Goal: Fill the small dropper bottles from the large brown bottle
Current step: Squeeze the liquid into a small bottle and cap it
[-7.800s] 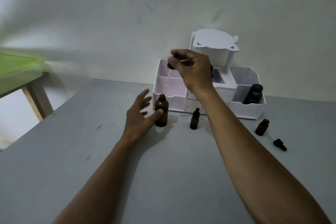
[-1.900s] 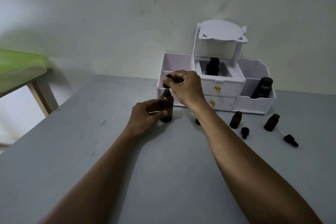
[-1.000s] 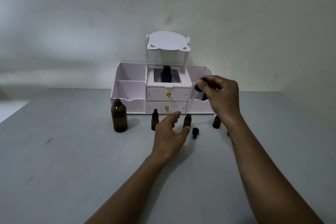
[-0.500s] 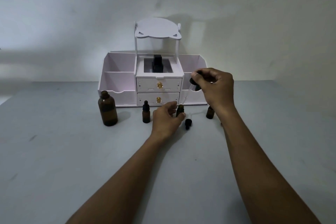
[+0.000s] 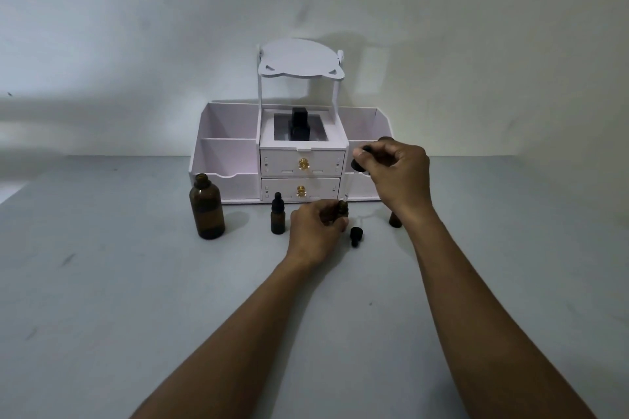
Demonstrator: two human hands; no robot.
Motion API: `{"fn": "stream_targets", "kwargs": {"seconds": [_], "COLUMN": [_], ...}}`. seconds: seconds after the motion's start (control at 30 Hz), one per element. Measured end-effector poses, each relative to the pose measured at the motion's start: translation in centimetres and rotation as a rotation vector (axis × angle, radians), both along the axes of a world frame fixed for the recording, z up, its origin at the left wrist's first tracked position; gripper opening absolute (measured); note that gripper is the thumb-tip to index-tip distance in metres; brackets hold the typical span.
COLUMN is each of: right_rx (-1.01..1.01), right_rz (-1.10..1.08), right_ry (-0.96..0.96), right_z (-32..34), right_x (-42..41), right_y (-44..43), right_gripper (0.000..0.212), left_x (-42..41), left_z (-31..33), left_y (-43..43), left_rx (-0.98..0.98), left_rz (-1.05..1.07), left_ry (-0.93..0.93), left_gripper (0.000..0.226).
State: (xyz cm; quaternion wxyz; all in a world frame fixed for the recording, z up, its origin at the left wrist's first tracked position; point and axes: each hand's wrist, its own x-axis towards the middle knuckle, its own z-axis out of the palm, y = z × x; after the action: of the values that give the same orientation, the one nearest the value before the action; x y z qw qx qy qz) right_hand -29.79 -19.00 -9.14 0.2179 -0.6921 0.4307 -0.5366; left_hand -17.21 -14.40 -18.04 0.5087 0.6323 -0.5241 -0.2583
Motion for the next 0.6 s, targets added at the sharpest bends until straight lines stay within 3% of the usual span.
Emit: {"fn": "stream_targets", "kwargs": {"seconds": [0.6], "right_rx": [-0.051], "right_rz": [0.008], "right_ry": [-0.044], "right_z": [-0.53], "right_x": [-0.15], "right_y": [-0.81], "right_gripper": [0.004], "left_x": [0.38], "left_z": [0.22], "left_y": [0.25], "left_rx": [-0.035], "left_rz": [0.009], "left_ry": [-0.046], "left_gripper": [0.033]}}
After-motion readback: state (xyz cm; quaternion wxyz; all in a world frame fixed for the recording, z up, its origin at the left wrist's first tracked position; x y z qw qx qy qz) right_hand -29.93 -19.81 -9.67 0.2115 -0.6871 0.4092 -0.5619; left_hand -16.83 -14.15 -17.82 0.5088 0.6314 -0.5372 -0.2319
